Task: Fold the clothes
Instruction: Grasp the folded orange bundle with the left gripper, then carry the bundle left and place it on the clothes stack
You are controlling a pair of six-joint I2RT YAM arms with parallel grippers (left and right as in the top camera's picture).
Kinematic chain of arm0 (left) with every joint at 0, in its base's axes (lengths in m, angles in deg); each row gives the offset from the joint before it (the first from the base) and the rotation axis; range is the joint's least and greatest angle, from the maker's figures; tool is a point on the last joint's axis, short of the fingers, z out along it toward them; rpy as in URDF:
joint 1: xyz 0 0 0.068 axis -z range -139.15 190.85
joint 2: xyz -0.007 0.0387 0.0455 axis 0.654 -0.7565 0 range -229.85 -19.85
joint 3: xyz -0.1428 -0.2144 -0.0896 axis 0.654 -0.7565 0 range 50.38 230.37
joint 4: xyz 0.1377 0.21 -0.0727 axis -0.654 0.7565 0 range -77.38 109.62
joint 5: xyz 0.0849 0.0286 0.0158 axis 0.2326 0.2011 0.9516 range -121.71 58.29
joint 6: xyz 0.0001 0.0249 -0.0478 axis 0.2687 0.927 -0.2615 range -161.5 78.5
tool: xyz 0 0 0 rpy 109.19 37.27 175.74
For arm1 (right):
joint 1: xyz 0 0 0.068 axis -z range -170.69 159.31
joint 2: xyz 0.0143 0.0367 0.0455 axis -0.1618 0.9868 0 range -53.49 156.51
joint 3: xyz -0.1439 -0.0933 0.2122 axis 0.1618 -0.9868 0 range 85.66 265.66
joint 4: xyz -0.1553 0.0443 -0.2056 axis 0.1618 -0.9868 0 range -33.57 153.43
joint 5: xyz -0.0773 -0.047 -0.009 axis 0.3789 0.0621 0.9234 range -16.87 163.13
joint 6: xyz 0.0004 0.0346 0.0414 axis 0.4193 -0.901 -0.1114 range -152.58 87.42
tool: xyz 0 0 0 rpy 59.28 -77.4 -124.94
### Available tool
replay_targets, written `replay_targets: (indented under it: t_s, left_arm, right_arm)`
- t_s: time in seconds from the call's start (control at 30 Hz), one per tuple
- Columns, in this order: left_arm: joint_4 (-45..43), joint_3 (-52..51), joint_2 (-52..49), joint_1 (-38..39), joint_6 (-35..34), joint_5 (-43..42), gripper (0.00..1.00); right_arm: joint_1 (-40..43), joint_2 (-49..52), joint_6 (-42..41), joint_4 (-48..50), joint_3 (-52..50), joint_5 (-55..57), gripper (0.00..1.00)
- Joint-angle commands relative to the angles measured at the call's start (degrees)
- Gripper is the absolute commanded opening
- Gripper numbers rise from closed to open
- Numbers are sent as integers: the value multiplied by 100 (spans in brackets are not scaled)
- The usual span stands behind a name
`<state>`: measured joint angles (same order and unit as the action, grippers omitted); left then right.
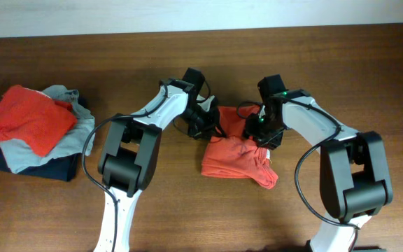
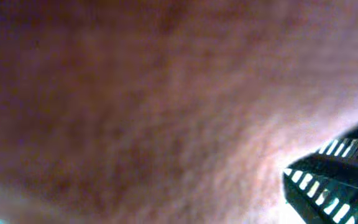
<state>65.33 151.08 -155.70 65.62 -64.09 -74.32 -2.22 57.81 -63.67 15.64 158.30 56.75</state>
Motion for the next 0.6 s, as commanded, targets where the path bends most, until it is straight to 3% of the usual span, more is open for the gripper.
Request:
replay_targets:
  t_s: [0.0, 0.1, 0.27, 0.57]
  left_arm:
    - [140, -219, 181, -201, 527, 1137, 1]
    - [199, -219, 929, -476, 811, 1657, 1]
    - [223, -219, 2083, -1060, 946, 2487, 0]
    - [372, -219, 2616, -2868, 946, 2398, 0]
  right_arm:
    - [199, -367, 715, -278, 70, -13, 56]
    - [275, -1150, 1189, -562, 339, 55, 56]
    - [282, -2041, 1272, -667, 695, 52, 57]
    - [282, -2315, 1268, -807, 822, 50, 57]
